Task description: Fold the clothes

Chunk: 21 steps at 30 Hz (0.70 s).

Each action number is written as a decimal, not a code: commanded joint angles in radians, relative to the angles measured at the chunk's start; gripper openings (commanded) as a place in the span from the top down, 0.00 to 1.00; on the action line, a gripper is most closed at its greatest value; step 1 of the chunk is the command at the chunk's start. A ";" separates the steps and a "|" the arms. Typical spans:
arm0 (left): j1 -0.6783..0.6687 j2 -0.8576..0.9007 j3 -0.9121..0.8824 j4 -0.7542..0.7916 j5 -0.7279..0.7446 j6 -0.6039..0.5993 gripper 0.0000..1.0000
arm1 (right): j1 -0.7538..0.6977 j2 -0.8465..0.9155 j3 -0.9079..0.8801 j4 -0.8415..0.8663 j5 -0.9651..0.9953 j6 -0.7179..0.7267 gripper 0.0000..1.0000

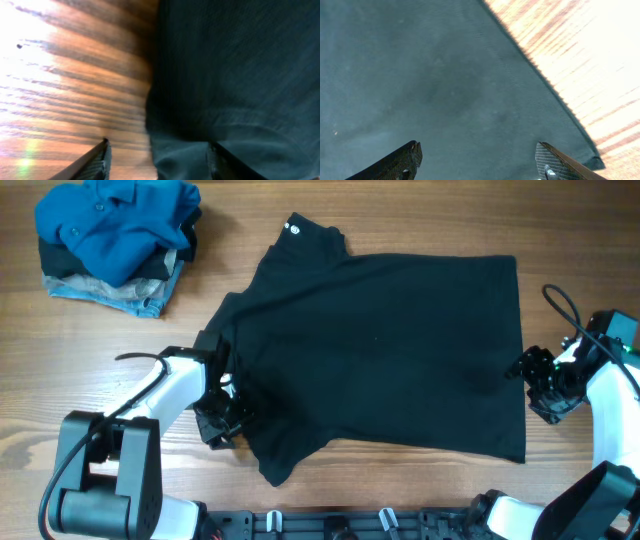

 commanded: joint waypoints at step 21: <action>-0.003 0.000 -0.014 0.062 -0.012 0.005 0.93 | -0.204 0.094 -0.227 0.032 0.085 0.048 0.19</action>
